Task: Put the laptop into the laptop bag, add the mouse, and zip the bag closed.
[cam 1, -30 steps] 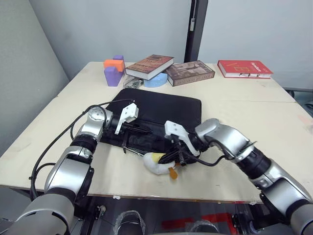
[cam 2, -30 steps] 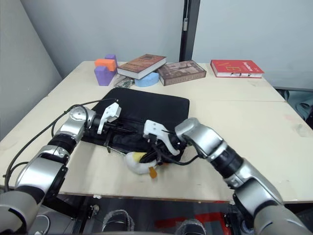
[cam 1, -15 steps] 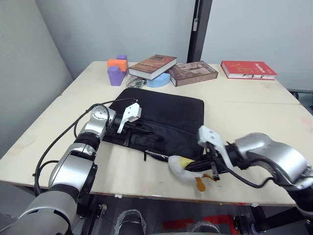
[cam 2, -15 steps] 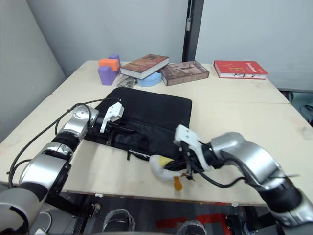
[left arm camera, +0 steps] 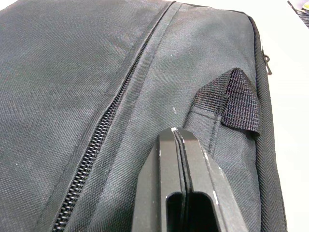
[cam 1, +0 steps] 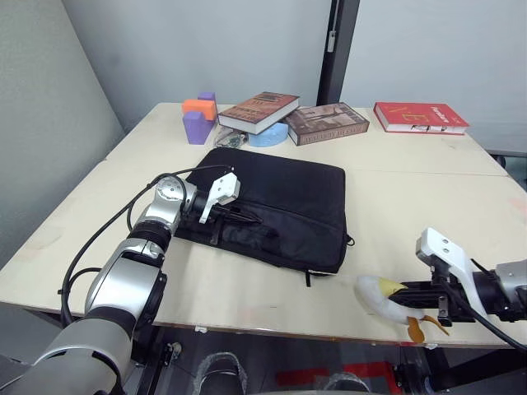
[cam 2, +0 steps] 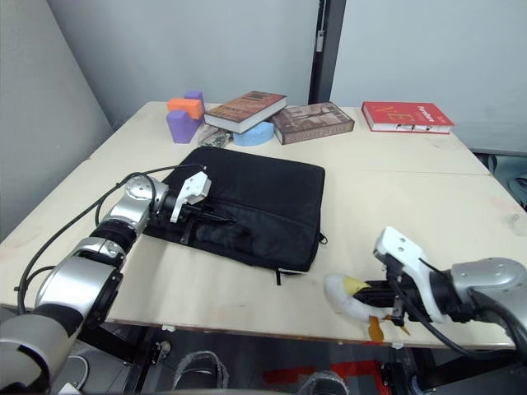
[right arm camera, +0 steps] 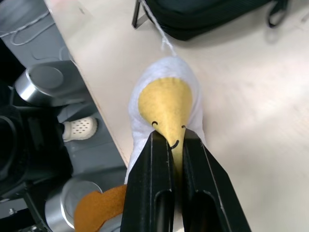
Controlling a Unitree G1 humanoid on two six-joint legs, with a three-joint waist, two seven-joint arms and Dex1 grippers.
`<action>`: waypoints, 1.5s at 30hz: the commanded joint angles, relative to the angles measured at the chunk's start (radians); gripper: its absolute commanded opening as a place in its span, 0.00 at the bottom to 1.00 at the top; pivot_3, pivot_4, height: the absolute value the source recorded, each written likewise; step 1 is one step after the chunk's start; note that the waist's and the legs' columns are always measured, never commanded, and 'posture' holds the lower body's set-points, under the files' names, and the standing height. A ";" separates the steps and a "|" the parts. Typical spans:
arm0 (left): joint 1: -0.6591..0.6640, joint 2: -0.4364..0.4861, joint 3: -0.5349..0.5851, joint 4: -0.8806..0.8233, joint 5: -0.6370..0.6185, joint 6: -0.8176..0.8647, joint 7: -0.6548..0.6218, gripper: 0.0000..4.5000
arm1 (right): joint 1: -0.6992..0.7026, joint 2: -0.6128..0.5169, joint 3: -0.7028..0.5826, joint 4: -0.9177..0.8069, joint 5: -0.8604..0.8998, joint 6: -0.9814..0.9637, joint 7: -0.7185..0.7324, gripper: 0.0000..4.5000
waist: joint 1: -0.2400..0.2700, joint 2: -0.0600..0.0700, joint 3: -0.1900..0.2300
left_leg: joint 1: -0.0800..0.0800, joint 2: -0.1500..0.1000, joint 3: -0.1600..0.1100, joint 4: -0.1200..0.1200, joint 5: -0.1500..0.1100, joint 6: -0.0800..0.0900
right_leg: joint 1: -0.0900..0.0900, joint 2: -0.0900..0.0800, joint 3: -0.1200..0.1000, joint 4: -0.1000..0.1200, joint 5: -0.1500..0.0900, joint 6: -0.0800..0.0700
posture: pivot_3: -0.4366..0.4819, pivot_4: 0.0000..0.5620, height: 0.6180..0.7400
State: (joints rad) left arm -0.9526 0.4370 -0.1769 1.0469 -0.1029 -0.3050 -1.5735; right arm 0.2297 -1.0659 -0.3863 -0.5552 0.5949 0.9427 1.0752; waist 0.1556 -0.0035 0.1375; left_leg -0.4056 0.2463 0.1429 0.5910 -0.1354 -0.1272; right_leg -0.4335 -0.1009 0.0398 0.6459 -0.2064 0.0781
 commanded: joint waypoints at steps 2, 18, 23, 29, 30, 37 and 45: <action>-0.003 -0.001 -0.014 0.020 0.036 -0.008 -0.034 0.00 | 0.017 -0.031 -0.062 0.093 -0.051 -0.072 0.019 0.01 | -0.001 0.000 0.000 | 0.000 0.000 0.000 0.000 0.000 0.000 | 0.000 0.000 0.000 0.000 0.000 0.000 | 0.48 0.27 0.87; 0.069 0.031 -0.073 0.006 0.076 -0.094 -0.041 0.00 | -0.310 -0.033 0.179 0.368 -0.231 -0.286 -0.073 0.01 | -0.010 0.003 -0.002 | 0.001 0.000 0.001 0.000 0.000 0.001 | 0.000 -0.001 0.000 0.000 0.000 0.000 | 0.48 0.27 0.87; 0.072 0.026 -0.073 0.002 0.078 -0.094 -0.040 0.00 | -0.427 0.006 0.298 0.416 -0.316 -0.316 -0.133 0.01 | -0.011 0.003 -0.002 | 0.000 0.000 0.001 0.000 0.000 0.001 | 0.000 -0.001 0.001 0.000 0.000 0.000 | 0.48 0.27 0.87; 0.078 0.025 -0.076 -0.007 0.074 -0.089 -0.041 0.00 | -0.583 0.058 0.378 0.472 -0.393 -0.317 -0.200 0.01 | -0.014 0.004 -0.002 | 0.001 0.000 0.002 0.000 0.000 0.001 | 0.000 -0.001 0.001 0.000 0.000 0.000 | 0.48 0.27 0.87; 0.080 0.025 -0.076 -0.013 0.064 -0.078 -0.041 0.00 | -0.610 0.069 0.388 0.485 -0.407 -0.313 -0.212 0.01 | -0.015 0.004 -0.002 | 0.001 -0.001 0.002 0.000 0.000 0.001 | 0.000 -0.001 0.001 0.000 0.000 0.000 | 0.48 0.27 0.87; 0.092 0.033 -0.096 -0.018 0.083 -0.102 -0.041 0.00 | -0.711 0.116 0.451 0.540 -0.466 -0.315 -0.233 0.01 | -0.012 0.004 -0.002 | 0.000 -0.001 0.002 -0.001 0.000 0.001 | 0.000 -0.001 0.001 0.000 0.000 0.000 | 0.48 0.27 0.87; 0.098 0.019 -0.080 -0.036 0.059 -0.075 -0.041 0.00 | -0.755 0.162 0.460 0.570 -0.487 -0.293 -0.245 0.01 | -0.018 0.004 -0.003 | 0.001 -0.001 0.002 -0.001 0.000 0.001 | 0.000 -0.001 0.001 0.000 0.000 0.000 | 0.48 0.27 0.87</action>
State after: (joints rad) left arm -0.8994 0.4662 -0.2111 0.9847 -0.0845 -0.4075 -1.5747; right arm -0.5163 -0.8933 0.1001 0.0292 0.1124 0.6447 0.8359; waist 0.1379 0.0010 0.1350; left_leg -0.4050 0.2456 0.1449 0.5903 -0.1353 -0.1265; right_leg -0.4333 -0.1015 0.0406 0.6457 -0.2064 0.0781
